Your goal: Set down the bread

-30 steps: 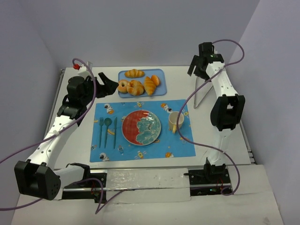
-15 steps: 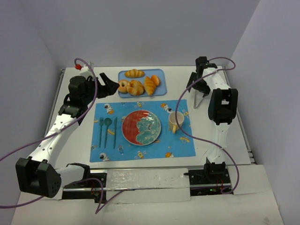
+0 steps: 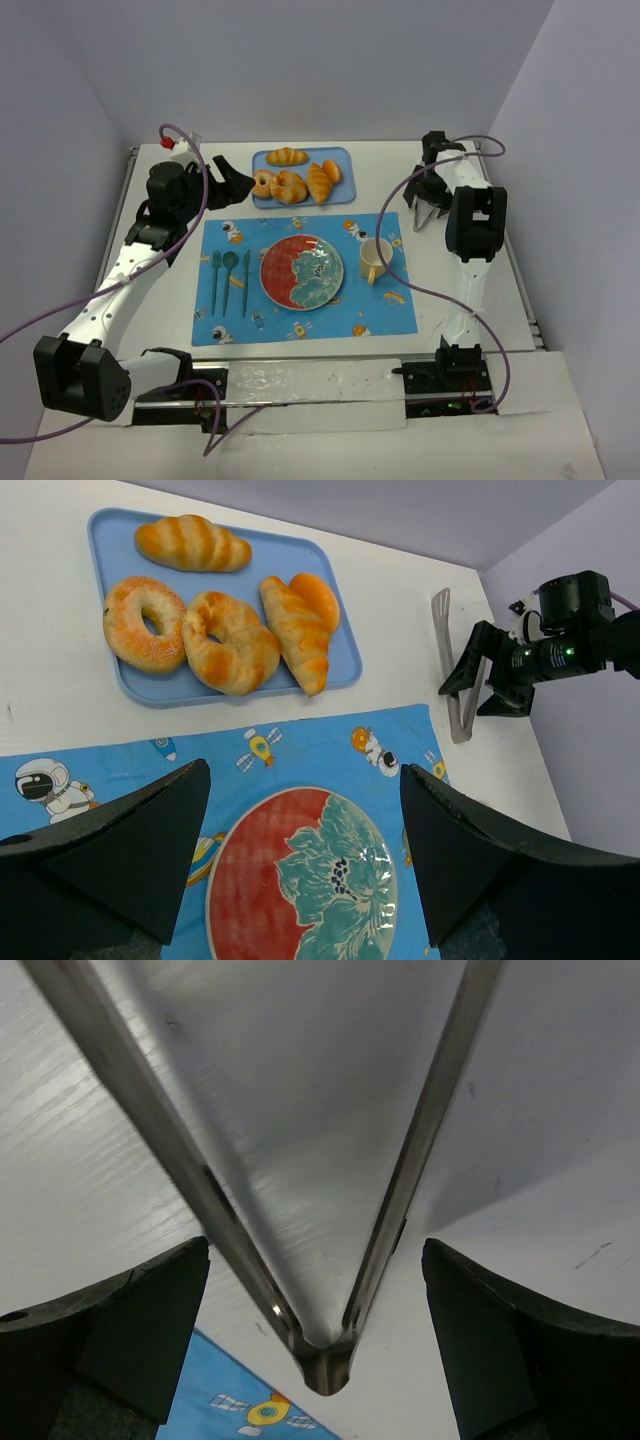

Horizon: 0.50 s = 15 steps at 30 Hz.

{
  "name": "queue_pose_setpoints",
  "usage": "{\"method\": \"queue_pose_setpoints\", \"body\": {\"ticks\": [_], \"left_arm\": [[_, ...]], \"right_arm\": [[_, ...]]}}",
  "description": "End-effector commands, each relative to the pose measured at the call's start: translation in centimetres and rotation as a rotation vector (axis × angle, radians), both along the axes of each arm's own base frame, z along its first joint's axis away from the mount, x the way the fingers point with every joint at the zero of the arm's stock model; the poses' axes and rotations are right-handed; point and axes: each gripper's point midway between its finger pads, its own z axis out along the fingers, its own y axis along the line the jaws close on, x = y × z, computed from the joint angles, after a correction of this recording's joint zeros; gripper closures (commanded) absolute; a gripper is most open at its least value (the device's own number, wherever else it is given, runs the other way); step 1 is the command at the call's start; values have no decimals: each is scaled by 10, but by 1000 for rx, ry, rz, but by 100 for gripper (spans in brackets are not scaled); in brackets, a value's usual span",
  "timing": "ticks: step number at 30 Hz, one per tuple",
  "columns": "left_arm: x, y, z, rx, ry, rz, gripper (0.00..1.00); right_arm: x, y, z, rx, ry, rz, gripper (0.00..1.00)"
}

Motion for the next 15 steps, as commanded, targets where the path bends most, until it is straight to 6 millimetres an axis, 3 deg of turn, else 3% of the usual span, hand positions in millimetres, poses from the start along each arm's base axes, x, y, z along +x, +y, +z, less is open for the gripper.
{"method": "queue_pose_setpoints", "body": {"ticks": [1,15], "left_arm": [[3,-3,27,-27,-58,-14,13],[5,-4,24,-26,-47,-19,13]], "right_arm": [[-2,-10,-4,6,9,-43,7],[3,-12,-19,37,33,-36,11]]}}
